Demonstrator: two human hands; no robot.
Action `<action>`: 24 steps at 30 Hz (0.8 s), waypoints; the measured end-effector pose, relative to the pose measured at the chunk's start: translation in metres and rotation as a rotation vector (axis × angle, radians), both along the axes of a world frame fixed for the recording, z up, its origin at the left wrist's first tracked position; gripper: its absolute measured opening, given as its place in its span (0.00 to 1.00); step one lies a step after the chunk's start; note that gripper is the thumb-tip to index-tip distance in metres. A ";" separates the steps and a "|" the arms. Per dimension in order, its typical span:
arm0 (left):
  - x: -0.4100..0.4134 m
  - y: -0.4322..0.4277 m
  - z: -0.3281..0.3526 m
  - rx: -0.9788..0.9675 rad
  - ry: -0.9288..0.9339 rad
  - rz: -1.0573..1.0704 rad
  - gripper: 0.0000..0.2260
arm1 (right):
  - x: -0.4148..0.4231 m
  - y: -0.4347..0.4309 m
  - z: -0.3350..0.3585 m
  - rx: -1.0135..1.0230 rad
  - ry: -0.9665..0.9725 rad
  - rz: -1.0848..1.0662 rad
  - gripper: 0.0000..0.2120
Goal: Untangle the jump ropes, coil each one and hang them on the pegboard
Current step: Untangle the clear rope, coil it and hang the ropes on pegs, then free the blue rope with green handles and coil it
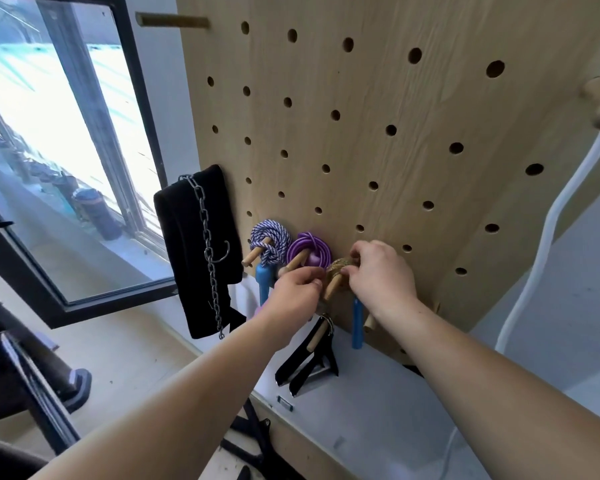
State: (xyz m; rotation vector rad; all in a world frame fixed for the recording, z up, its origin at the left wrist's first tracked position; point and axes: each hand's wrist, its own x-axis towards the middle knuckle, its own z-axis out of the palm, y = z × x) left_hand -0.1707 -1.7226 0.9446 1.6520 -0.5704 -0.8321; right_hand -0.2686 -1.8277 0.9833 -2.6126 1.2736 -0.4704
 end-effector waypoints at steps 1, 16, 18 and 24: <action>0.000 0.000 0.002 0.009 0.038 -0.021 0.14 | 0.000 0.000 0.000 -0.036 0.012 0.002 0.08; -0.013 0.112 -0.022 0.003 -0.001 0.143 0.10 | 0.014 0.104 -0.002 0.035 -0.110 0.501 0.07; -0.023 0.149 -0.033 0.008 0.019 0.222 0.09 | 0.022 0.135 -0.015 0.119 -0.036 0.587 0.07; -0.080 0.298 -0.108 0.251 0.083 0.423 0.11 | 0.032 0.243 -0.089 0.454 0.583 0.946 0.11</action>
